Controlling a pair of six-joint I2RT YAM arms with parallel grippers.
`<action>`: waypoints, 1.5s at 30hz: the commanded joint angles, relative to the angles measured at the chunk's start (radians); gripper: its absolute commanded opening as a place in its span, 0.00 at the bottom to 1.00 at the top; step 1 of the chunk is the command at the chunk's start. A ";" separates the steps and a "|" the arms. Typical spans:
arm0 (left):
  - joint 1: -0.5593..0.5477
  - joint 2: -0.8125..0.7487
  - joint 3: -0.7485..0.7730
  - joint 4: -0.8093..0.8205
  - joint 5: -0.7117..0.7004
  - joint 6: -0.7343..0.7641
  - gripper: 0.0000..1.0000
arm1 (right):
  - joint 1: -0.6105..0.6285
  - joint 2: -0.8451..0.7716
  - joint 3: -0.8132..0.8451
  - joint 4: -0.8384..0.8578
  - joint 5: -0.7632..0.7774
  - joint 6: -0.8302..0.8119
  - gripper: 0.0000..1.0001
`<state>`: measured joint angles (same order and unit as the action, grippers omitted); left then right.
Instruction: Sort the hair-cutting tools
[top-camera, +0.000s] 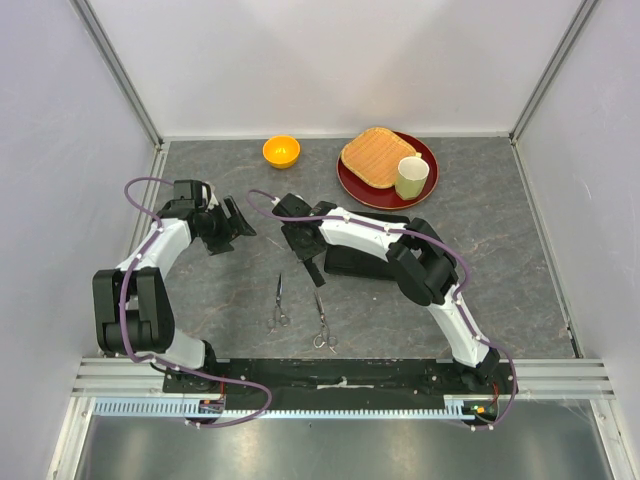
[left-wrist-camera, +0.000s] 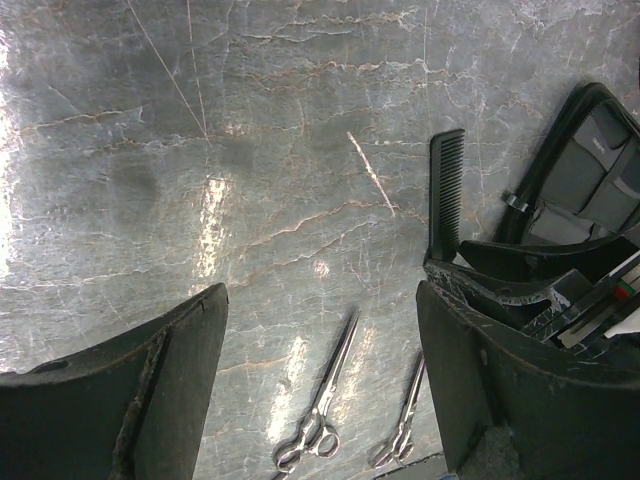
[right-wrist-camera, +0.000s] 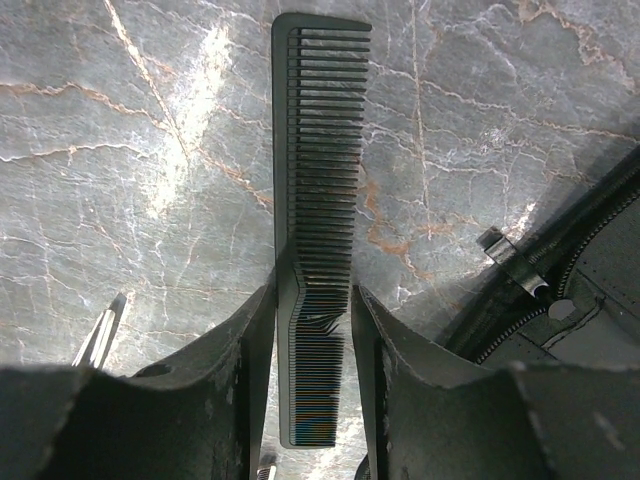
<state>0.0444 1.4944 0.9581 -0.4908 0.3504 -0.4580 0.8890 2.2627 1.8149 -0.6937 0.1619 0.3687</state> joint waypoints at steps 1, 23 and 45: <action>0.006 0.003 -0.009 0.031 0.036 -0.021 0.82 | -0.004 -0.038 0.044 0.000 0.018 -0.004 0.44; 0.006 0.006 -0.013 0.031 0.027 -0.016 0.82 | -0.015 0.104 0.113 -0.182 -0.101 0.009 0.52; 0.006 0.004 -0.012 0.026 0.028 -0.008 0.82 | -0.012 0.132 0.192 -0.208 -0.073 0.003 0.34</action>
<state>0.0444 1.4960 0.9485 -0.4892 0.3504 -0.4576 0.8719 2.3642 2.0010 -0.8848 0.0853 0.3618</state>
